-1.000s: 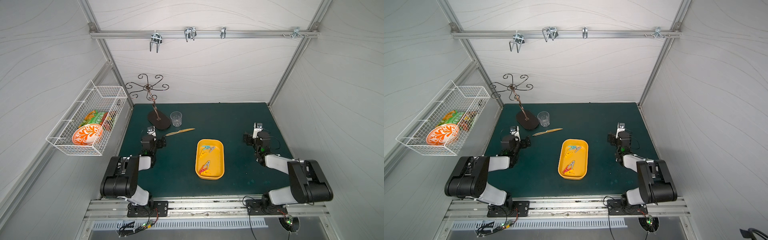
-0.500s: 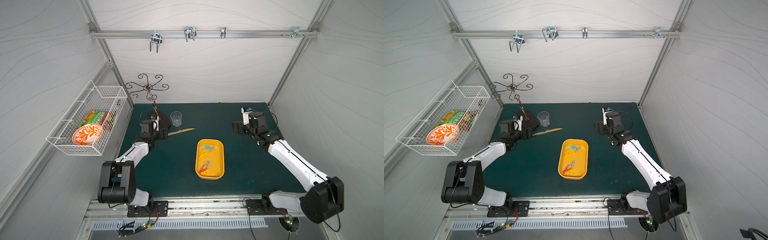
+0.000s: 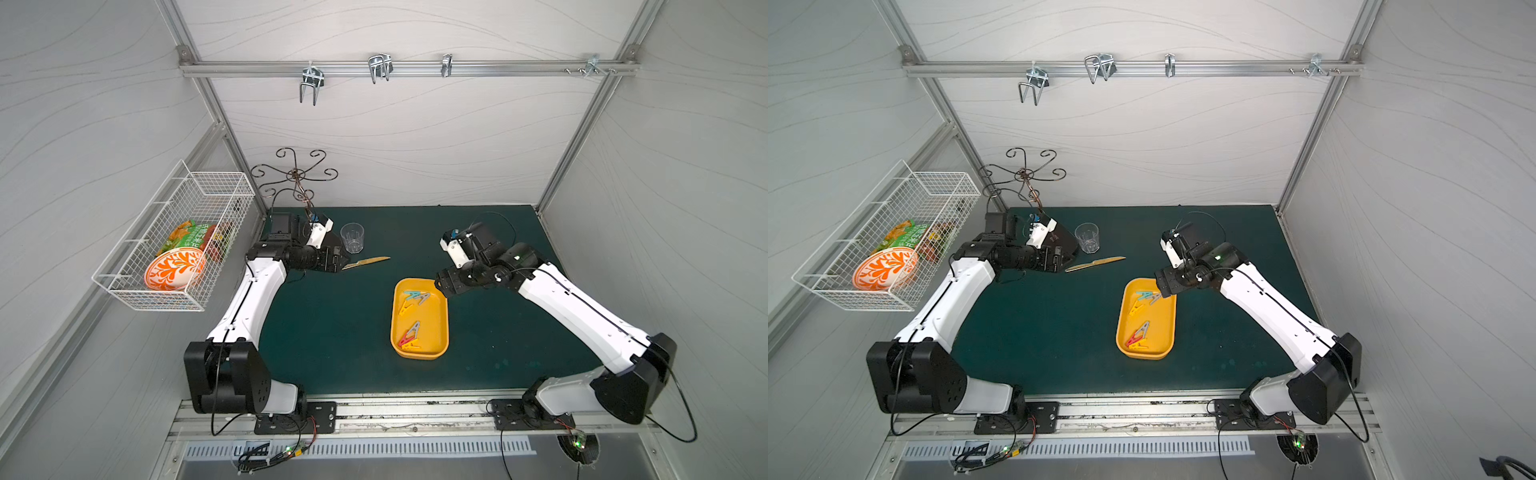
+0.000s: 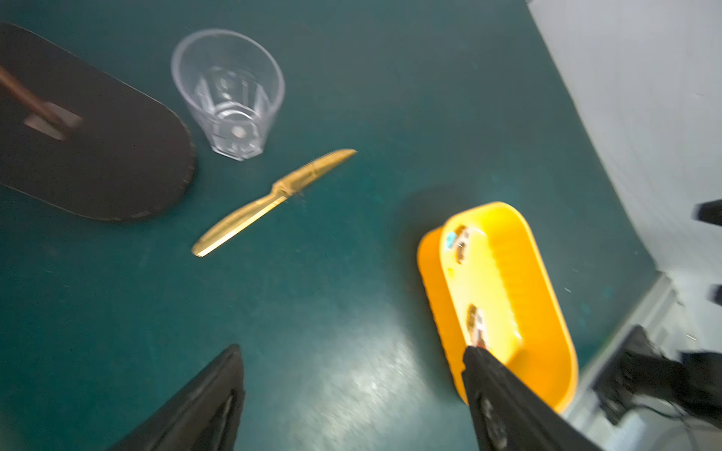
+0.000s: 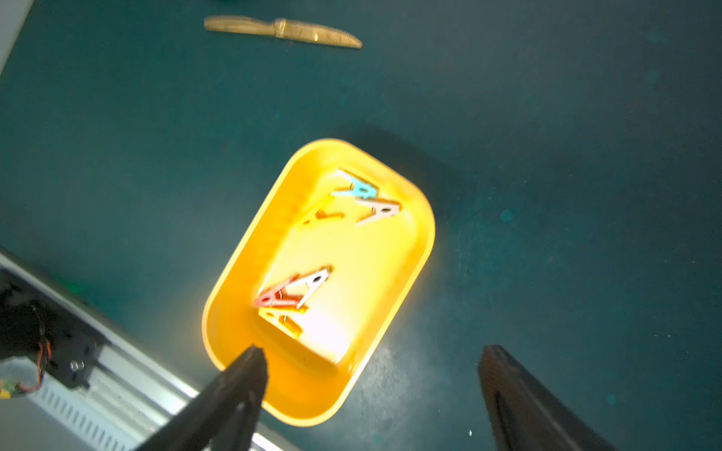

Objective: Take the clothespins out of the storage box
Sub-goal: Pick up the clothespin from the storage box.

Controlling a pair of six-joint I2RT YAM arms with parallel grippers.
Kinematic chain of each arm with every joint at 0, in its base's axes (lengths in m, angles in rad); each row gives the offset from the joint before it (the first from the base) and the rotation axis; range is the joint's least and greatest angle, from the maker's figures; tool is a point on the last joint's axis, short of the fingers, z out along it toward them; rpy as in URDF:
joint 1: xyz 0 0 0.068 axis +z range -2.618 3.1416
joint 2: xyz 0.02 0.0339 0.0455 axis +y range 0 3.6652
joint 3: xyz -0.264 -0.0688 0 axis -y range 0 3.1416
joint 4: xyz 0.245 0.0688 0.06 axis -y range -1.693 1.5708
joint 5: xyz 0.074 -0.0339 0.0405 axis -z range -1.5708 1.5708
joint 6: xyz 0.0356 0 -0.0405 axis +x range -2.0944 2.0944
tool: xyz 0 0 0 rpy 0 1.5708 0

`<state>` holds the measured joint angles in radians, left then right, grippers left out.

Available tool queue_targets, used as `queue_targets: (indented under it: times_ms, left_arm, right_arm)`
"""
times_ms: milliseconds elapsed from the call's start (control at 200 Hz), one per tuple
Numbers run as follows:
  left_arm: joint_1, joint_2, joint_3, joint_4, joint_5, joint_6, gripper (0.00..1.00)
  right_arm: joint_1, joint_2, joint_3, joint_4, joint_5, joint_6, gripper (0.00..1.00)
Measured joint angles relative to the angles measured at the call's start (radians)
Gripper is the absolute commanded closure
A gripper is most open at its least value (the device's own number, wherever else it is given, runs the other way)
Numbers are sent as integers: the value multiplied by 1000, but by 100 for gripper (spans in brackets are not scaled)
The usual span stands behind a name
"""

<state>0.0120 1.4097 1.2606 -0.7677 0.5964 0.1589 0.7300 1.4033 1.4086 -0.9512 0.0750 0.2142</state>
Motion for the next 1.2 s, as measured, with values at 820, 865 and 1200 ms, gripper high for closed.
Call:
queue_targets:
  times_ms: [820,865,1200]
  left_arm:
    - [0,-28,-74,-24,-17,-49,10]
    - [0,-28,-79,-22,-17,-51,10]
    - [0,-29,-97,-15,-21,-58,10]
  right_arm:
    - [248,406,23,-11,370,743,51]
    - [246,426,27,-3,369,756,51]
    - [206,547,43,78,353,838,59]
